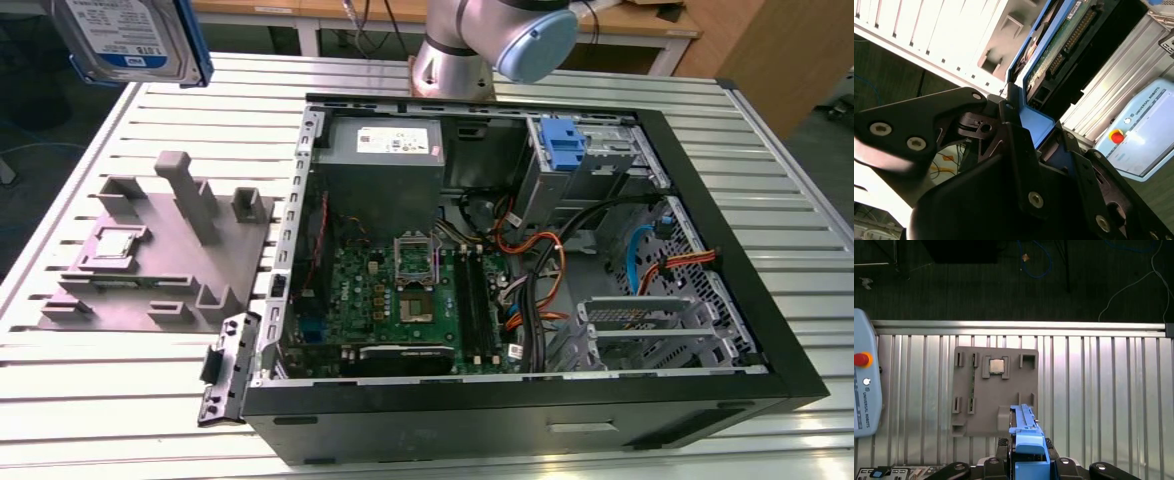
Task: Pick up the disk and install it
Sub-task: 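Pick up the disk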
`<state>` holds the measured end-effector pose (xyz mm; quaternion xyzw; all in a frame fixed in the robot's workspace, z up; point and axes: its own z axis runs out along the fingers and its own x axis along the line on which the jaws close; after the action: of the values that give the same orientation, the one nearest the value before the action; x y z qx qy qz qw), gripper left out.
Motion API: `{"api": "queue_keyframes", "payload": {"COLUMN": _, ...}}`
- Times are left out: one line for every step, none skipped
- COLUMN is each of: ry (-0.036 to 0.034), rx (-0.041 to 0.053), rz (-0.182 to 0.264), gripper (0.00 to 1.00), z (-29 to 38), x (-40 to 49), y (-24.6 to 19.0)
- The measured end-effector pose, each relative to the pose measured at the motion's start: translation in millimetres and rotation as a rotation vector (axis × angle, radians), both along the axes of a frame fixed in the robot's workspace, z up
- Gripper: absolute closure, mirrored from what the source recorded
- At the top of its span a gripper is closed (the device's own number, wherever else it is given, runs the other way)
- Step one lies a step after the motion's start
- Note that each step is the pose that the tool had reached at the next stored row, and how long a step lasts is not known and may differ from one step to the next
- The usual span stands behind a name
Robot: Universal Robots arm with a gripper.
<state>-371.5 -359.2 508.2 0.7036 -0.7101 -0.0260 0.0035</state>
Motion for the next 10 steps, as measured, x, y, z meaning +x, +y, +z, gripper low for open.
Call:
{"api": "queue_keyframes", "payload": {"ry": 0.0001, "rx": -0.0001, "rz": 0.000, "gripper": 0.63, "z": 0.0, "x": 0.7, "y": 0.0}}
{"api": "queue_keyframes", "payload": {"ry": 0.0000, "rx": 0.0000, "rz": 0.000, "gripper": 0.63, "z": 0.0, "x": 1.5, "y": 0.0}}
{"api": "queue_keyframes", "payload": {"ry": 0.0000, "rx": 0.0000, "rz": 0.000, "gripper": 0.63, "z": 0.0, "x": 2.2, "y": 0.0}}
{"api": "queue_keyframes", "payload": {"ry": 0.0001, "rx": 0.0000, "rz": 0.000, "gripper": 0.63, "z": 0.0, "x": 2.8, "y": 0.0}}
{"api": "queue_keyframes", "payload": {"ry": 0.0000, "rx": 0.0000, "rz": 0.000, "gripper": 0.63, "z": 0.0, "x": 3.2, "y": 0.0}}
{"api": "queue_keyframes", "payload": {"ry": 0.0000, "rx": 0.0000, "rz": 0.000, "gripper": 0.63, "z": 0.0, "x": 3.5, "y": 0.0}}
{"api": "queue_keyframes", "payload": {"ry": 0.0001, "rx": -0.0001, "rz": 0.000, "gripper": 0.63, "z": 0.0, "x": 3.8, "y": 0.0}}
{"api": "queue_keyframes", "payload": {"ry": 0.0000, "rx": 0.0000, "rz": 0.000, "gripper": 0.63, "z": 0.0, "x": 4.2, "y": 0.0}}
{"api": "queue_keyframes", "payload": {"ry": 0.0000, "rx": 0.0000, "rz": 0.000, "gripper": 0.63, "z": 0.0, "x": 4.4, "y": 0.0}}
{"api": "queue_keyframes", "payload": {"ry": 0.0000, "rx": 0.0000, "rz": 0.000, "gripper": 0.63, "z": 0.0, "x": 4.7, "y": 0.0}}
